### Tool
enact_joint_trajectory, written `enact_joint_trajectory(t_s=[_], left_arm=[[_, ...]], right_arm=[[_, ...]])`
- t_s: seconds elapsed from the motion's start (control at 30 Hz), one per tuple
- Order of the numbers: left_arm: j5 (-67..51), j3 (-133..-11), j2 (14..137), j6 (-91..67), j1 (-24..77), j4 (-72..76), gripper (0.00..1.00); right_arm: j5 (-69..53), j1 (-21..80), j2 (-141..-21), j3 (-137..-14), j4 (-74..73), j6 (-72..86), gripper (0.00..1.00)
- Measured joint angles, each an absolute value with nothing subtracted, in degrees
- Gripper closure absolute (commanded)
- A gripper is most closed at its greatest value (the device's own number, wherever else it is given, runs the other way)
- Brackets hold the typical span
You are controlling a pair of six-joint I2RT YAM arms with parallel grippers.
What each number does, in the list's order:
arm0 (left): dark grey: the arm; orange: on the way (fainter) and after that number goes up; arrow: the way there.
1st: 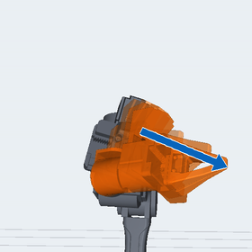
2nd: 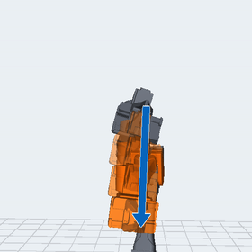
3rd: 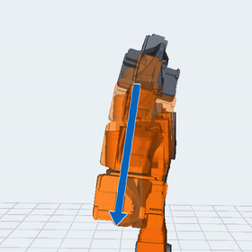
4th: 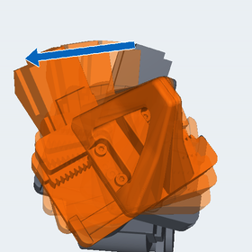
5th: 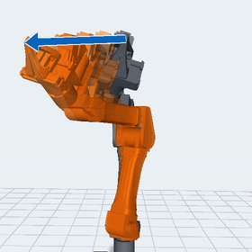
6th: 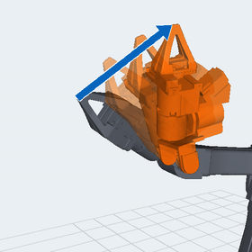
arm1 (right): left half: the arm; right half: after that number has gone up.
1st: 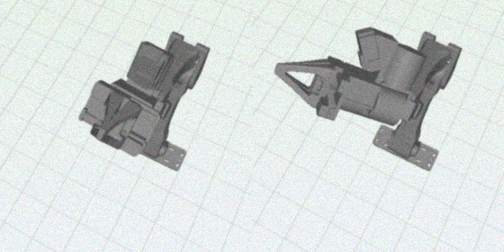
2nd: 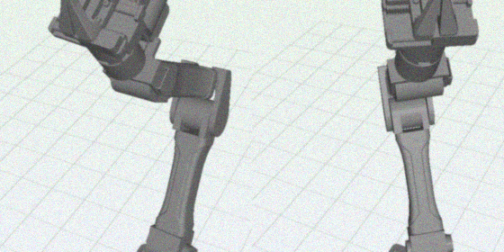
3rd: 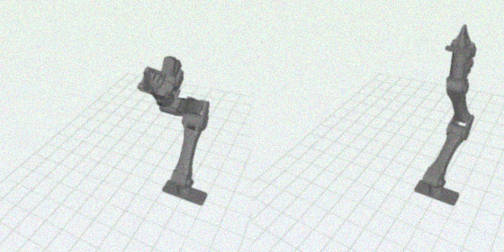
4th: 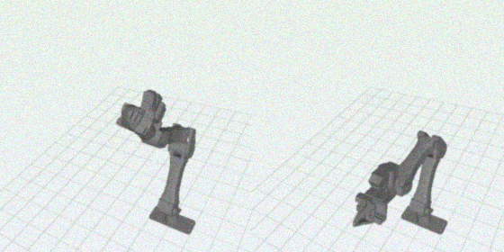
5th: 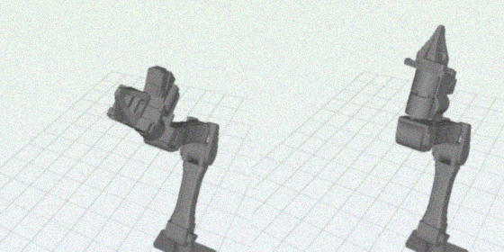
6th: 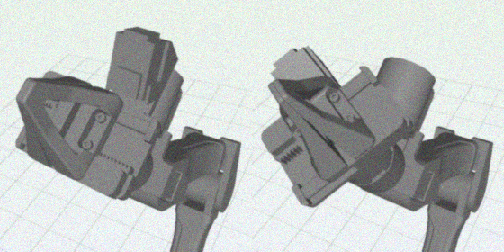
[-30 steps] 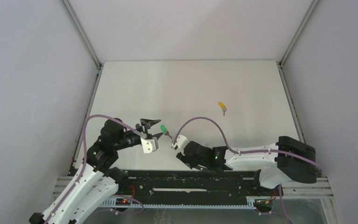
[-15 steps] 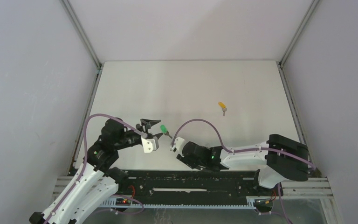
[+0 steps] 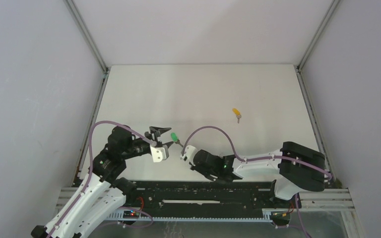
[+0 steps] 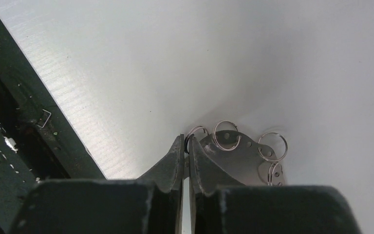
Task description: Put the keys on the keyring
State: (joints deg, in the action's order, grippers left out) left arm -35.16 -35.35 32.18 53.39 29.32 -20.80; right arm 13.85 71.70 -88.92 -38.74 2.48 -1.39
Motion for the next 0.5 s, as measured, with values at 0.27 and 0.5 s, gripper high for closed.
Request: enact_joint_trajectory(t_s=[0.27, 0.5], left_arm=[[-35.99, -35.35, 31.57, 52.58, 29.32, -22.22, 0.19], [-40.01, -36.01, 32.53, 50.94, 29.32, -28.01, 0.19]], right_arm=[[12.82, 69.84, -87.11, -38.74, 1.50, -2.07, 1.00], [3.81, 64.64, -73.82, -37.41, 2.39, -2.04, 1.00]])
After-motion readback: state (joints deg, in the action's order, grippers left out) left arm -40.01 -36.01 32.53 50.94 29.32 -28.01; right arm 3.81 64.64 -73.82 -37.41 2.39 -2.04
